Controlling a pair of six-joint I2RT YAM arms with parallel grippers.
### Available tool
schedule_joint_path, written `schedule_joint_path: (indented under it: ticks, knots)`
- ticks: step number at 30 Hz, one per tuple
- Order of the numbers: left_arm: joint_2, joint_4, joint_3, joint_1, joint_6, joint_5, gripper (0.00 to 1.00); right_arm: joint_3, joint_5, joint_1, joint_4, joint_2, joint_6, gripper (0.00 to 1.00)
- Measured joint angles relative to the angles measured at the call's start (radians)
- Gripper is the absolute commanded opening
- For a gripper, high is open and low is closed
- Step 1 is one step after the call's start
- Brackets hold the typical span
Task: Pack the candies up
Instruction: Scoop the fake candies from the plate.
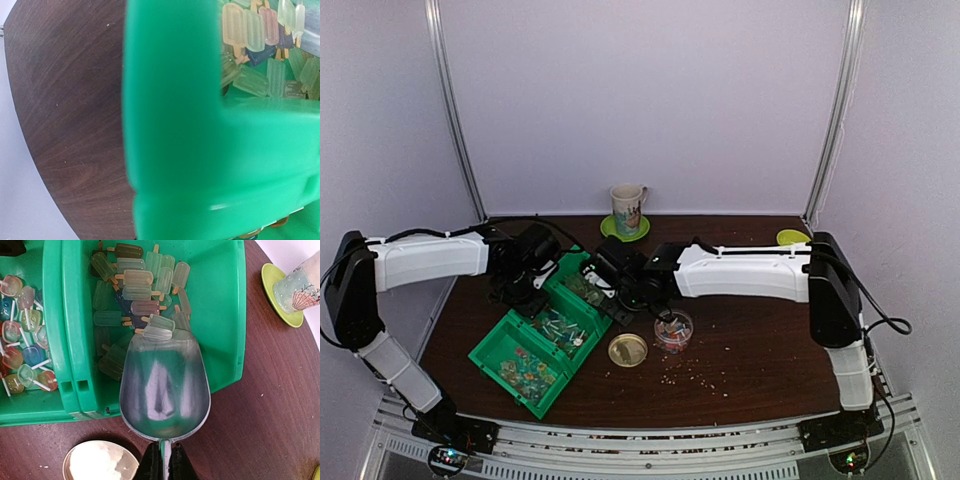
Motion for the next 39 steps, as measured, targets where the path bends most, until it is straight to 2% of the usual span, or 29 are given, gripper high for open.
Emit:
schedule_joint_path:
  ticks: [9,15,23,27,33,39]
  knots:
    - [-0.002,0.01,-0.006,0.002,0.001,0.029,0.0,-0.089,0.034,-0.003,0.079,-0.043,-0.195,0.0]
    - [-0.002,0.03,-0.013,0.002,0.003,0.051,0.0,-0.114,0.117,0.01,0.098,-0.05,-0.244,0.0]
    - [-0.002,0.047,-0.015,0.002,0.004,0.061,0.0,-0.193,0.246,0.05,0.207,-0.05,-0.297,0.0]
    - [-0.002,0.047,-0.015,0.002,0.004,0.061,0.0,-0.195,0.216,0.045,0.212,-0.056,-0.264,0.0]
    - [-0.003,0.043,-0.016,0.003,-0.002,0.058,0.0,-0.2,0.078,0.009,0.209,-0.075,-0.133,0.0]
    - [-0.013,0.033,-0.017,0.003,-0.002,0.05,0.0,-0.275,-0.04,-0.017,0.291,-0.117,-0.043,0.0]
